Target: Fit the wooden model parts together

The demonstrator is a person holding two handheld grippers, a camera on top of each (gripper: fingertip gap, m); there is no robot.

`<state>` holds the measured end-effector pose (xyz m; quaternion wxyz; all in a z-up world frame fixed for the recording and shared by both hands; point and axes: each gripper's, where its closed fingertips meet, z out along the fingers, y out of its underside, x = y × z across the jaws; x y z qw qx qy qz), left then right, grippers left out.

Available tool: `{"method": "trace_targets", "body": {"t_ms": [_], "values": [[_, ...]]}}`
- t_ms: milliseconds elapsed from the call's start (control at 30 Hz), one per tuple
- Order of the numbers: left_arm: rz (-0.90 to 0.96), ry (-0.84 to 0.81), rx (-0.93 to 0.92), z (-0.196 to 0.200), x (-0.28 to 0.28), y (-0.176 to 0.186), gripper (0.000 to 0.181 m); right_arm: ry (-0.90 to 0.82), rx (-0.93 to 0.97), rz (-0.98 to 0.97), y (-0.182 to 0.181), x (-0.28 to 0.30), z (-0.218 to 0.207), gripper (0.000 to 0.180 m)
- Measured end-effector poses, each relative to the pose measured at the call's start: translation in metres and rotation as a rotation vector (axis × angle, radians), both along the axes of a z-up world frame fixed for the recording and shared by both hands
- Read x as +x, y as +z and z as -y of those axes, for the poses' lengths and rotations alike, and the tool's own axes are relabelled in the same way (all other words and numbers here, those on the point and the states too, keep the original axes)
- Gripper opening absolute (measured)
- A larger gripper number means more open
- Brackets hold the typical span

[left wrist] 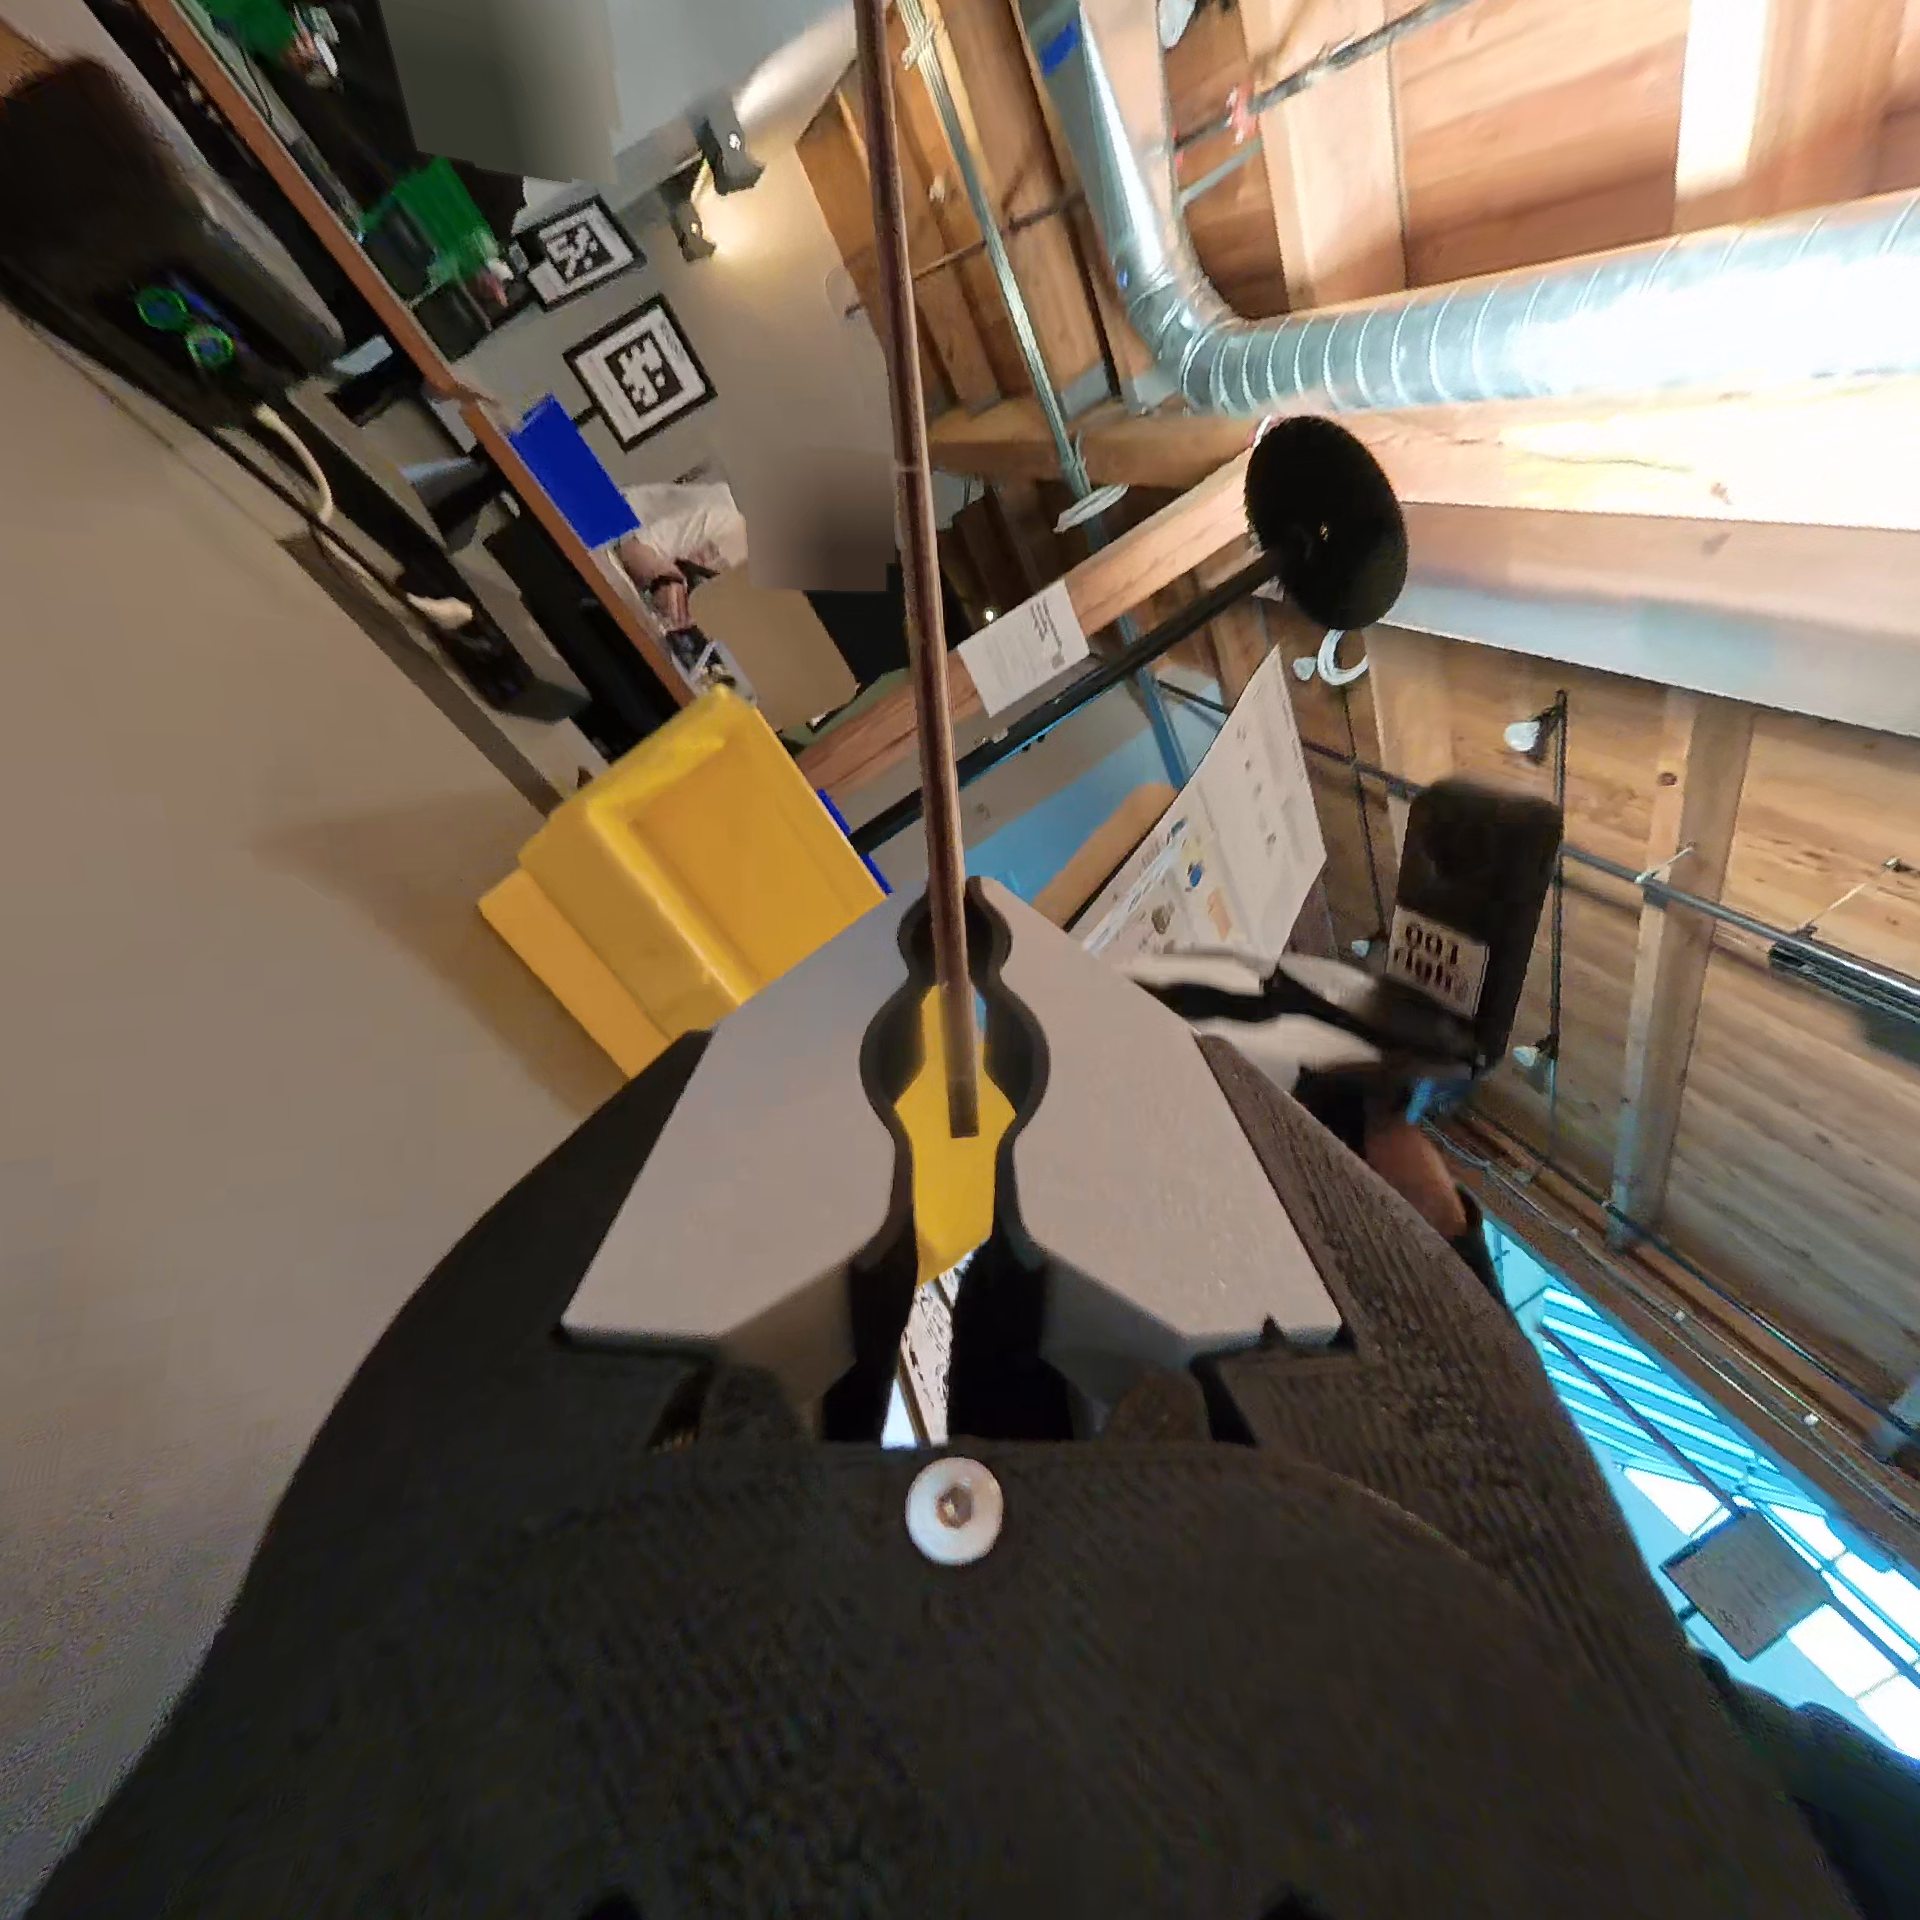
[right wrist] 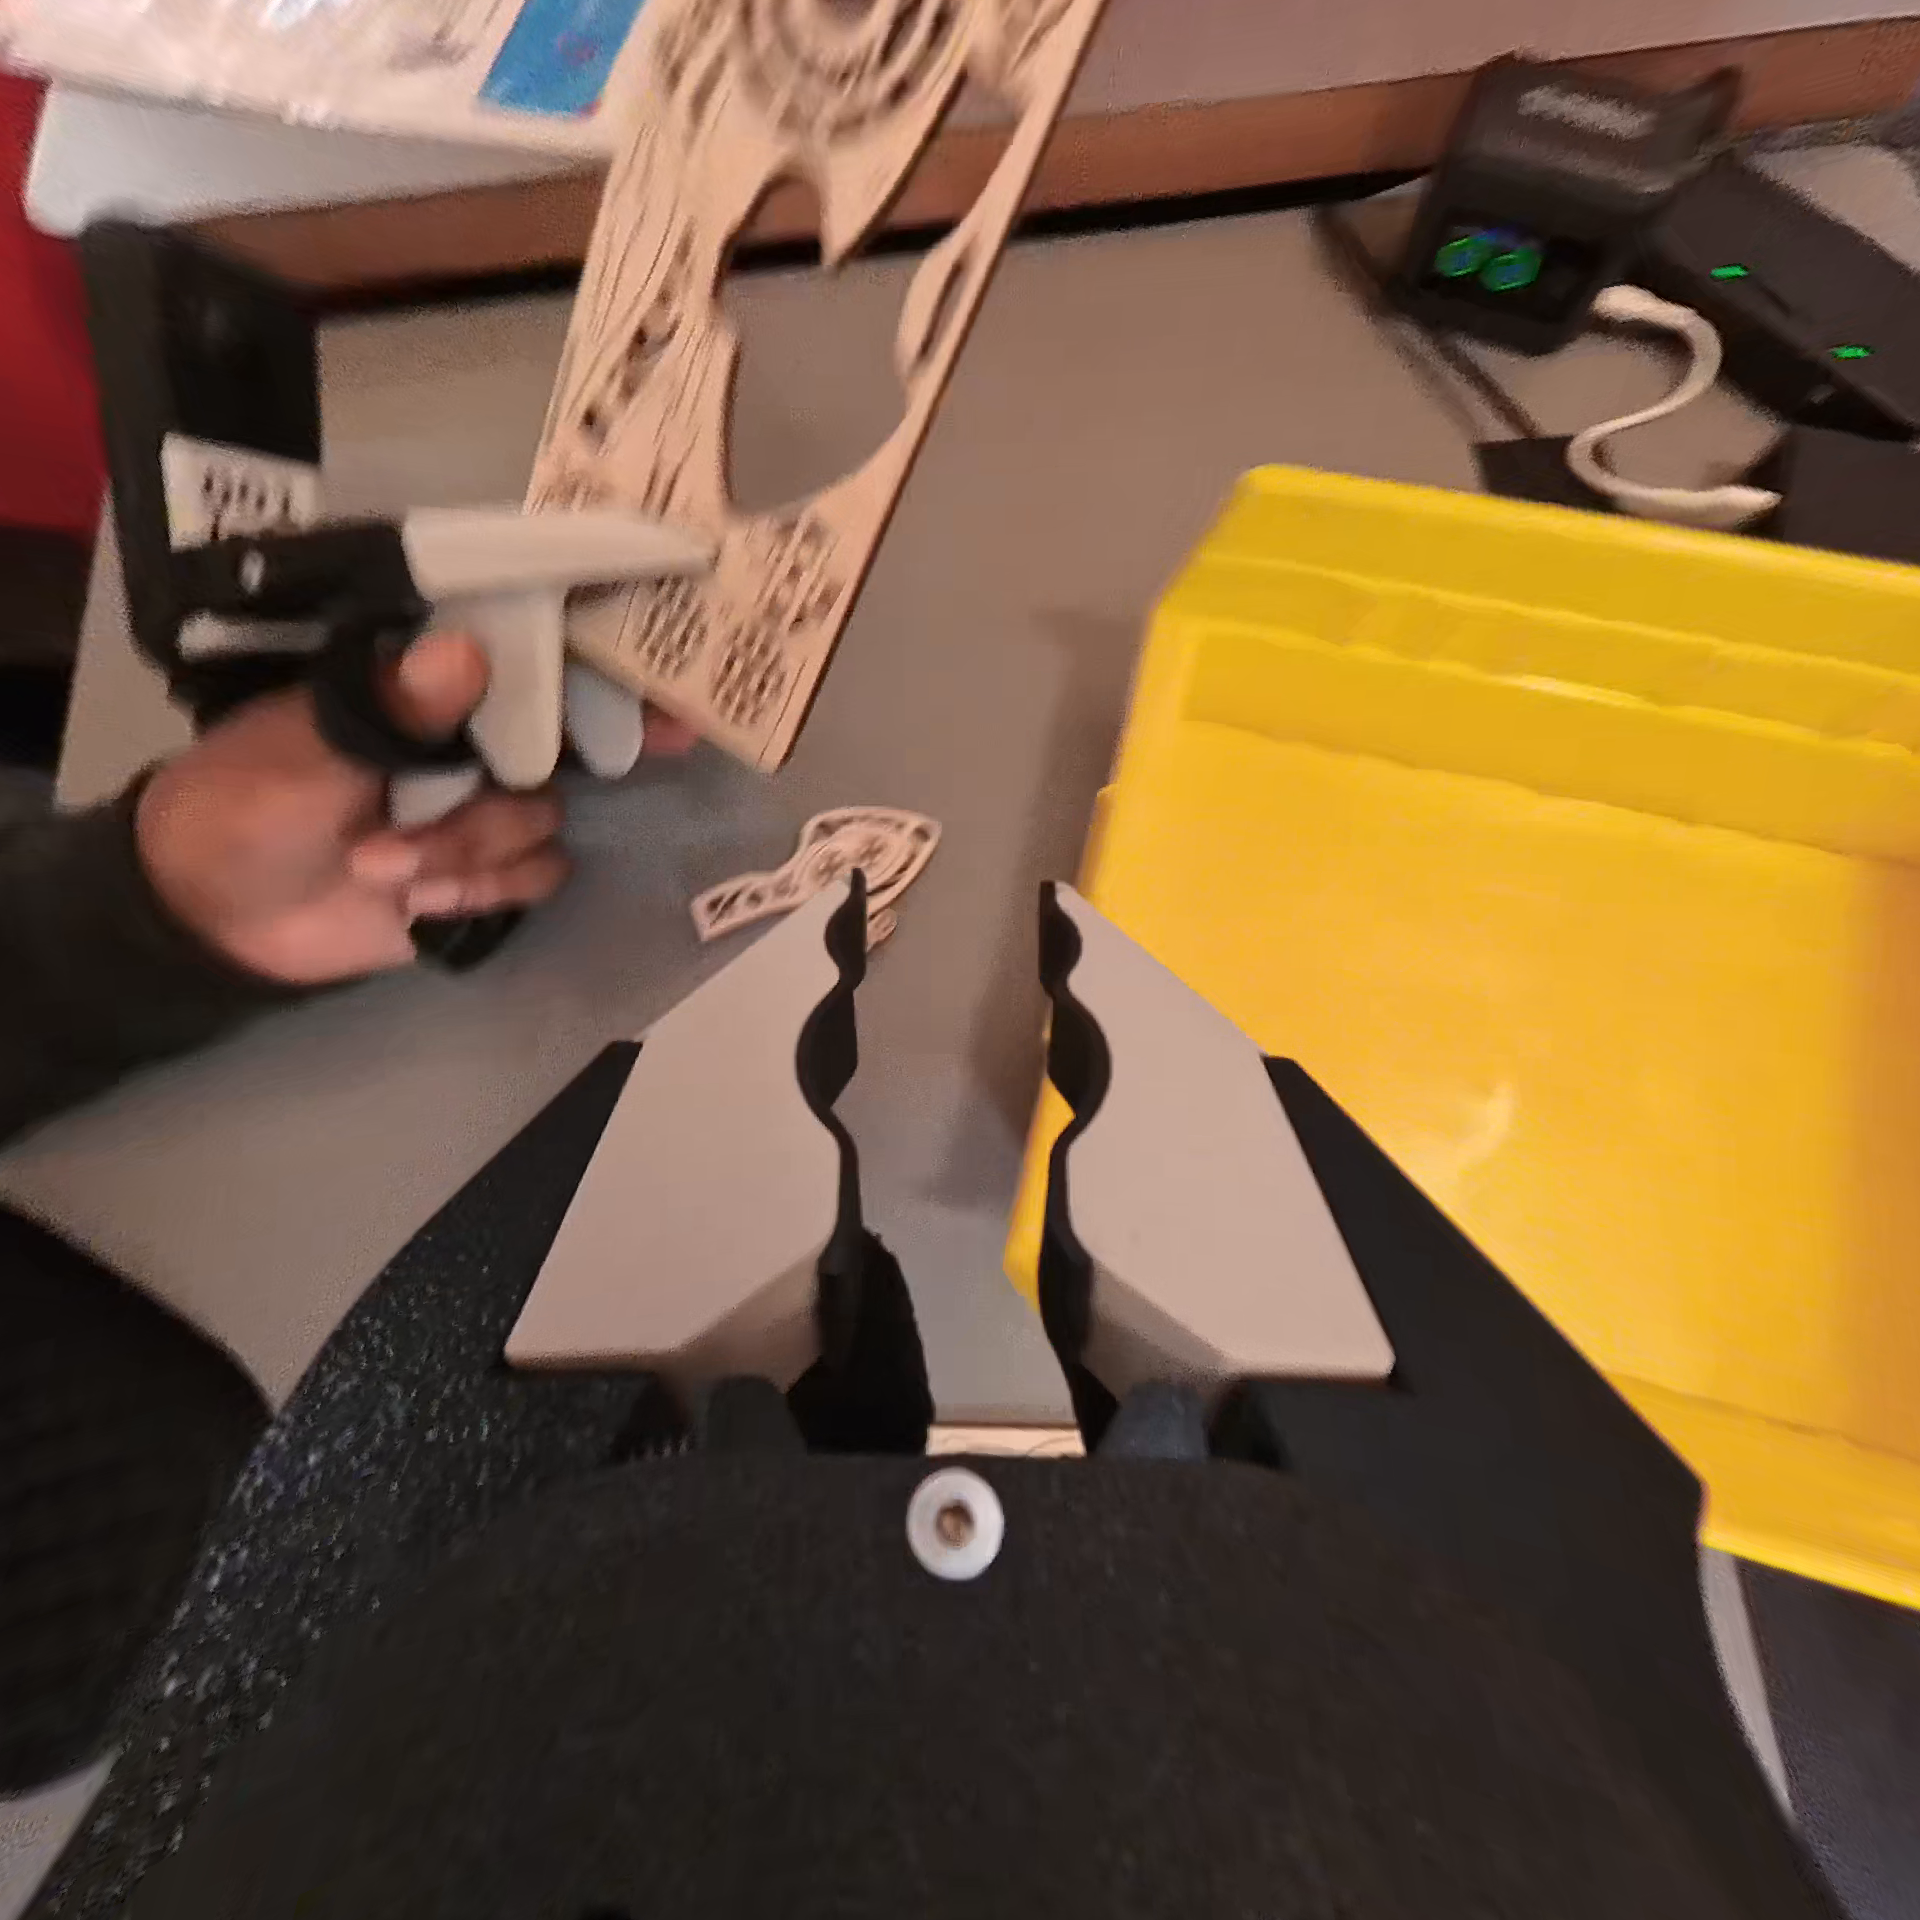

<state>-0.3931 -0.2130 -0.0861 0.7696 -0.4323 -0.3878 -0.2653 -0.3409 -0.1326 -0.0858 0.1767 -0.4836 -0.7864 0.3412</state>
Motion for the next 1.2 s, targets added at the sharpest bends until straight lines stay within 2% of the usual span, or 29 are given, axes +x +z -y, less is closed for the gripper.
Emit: {"method": "trace_targets", "body": {"t_ms": [167, 333, 533, 667, 900, 1067, 1200], "values": [[-0.050, -0.003, 0.007, 0.011, 0.005, 0.007, 0.001, 0.147, 0.066, -0.012, -0.032, 0.043, 0.040, 0.036], [-0.146, -0.145, -0.024, -0.005, 0.047, 0.012, 0.002, 0.153, -0.068, -0.164, -0.028, 0.094, 0.059, 0.040], [-0.297, -0.455, -0.015, -0.038, 0.140, 0.027, 0.002, -0.035, -0.324, -0.341, 0.012, 0.148, 0.024, 0.042], [-0.341, -0.657, -0.009, -0.058, 0.206, 0.038, 0.001, -0.100, -0.432, -0.367, 0.027, 0.177, 0.001, 0.040], [-0.348, -0.751, -0.002, -0.083, 0.266, 0.050, 0.001, -0.110, -0.579, -0.428, 0.042, 0.218, -0.010, 0.010], [-0.350, -0.793, -0.015, -0.101, 0.302, 0.044, 0.001, -0.151, -0.659, -0.440, 0.041, 0.251, -0.028, 0.008], [-0.389, -0.894, -0.085, -0.123, 0.340, 0.030, 0.002, -0.215, -0.762, -0.432, 0.036, 0.284, -0.050, 0.004]]}}
